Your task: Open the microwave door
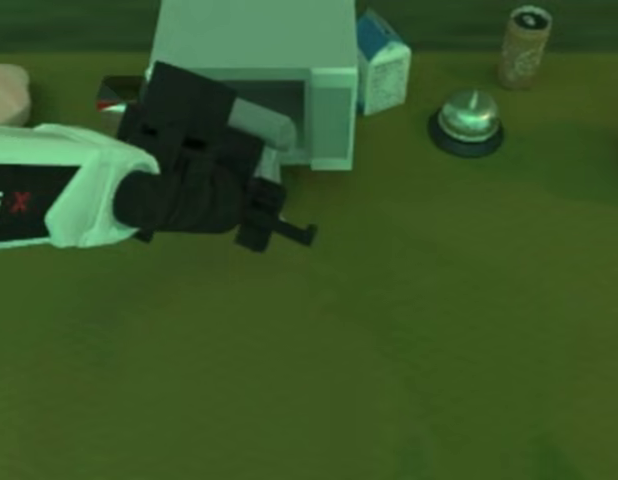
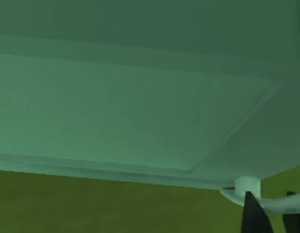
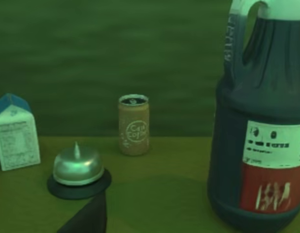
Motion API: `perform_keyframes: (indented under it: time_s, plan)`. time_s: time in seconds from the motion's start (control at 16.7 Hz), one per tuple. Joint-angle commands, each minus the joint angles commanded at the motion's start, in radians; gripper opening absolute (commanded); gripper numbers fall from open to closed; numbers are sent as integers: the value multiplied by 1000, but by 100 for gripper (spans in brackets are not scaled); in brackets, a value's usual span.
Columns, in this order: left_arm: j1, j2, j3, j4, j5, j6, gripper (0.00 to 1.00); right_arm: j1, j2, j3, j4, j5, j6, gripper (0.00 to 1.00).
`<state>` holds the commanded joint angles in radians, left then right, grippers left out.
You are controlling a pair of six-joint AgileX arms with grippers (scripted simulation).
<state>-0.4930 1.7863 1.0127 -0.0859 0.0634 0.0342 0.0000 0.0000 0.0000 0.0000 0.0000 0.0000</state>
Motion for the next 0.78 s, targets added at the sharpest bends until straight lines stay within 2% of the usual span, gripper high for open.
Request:
perform_keyframes:
  time_s: [0.3,0.78]
  plan:
    - [0,0,0,0,0,0,0,0,0,0,0,0,0,100]
    - [22,-20,-23,-1,44,51,0,0,0,0,0,0,0,100]
